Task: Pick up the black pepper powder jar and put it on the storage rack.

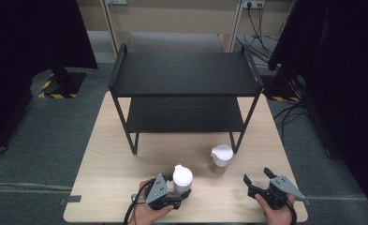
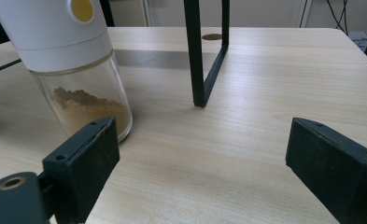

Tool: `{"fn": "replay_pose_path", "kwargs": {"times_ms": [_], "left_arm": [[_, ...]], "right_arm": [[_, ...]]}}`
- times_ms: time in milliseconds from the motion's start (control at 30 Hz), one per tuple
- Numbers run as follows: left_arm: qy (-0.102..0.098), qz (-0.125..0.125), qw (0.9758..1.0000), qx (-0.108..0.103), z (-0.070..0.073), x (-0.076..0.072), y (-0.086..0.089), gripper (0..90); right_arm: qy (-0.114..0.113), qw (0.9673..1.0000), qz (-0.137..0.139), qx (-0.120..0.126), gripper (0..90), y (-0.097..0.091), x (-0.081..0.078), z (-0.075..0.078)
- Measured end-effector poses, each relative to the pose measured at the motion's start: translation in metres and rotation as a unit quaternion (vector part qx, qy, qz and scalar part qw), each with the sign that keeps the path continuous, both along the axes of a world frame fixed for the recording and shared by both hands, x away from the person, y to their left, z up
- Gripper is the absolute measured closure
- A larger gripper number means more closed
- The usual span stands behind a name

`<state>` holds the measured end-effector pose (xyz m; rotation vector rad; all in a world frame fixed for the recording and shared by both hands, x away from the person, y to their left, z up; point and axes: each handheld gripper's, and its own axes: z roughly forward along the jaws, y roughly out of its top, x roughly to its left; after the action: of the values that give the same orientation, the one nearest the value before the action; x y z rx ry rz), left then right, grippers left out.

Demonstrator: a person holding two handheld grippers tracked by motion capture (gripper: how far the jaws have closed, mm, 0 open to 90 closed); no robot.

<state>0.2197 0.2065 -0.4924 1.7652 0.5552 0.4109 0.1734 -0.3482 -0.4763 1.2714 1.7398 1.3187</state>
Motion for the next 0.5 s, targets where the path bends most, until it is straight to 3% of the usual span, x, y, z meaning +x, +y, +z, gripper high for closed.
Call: {"fn": "replay_pose_path", "kwargs": {"times_ms": [500], "left_arm": [[0.002, 0.008, 1.0, -0.002, 0.0013, -0.003, -0.0013, 30.6]], "right_arm": [[0.001, 1.0, 0.001, 0.0, 10.1, -0.0003, 0.0003, 0.0002]]}}
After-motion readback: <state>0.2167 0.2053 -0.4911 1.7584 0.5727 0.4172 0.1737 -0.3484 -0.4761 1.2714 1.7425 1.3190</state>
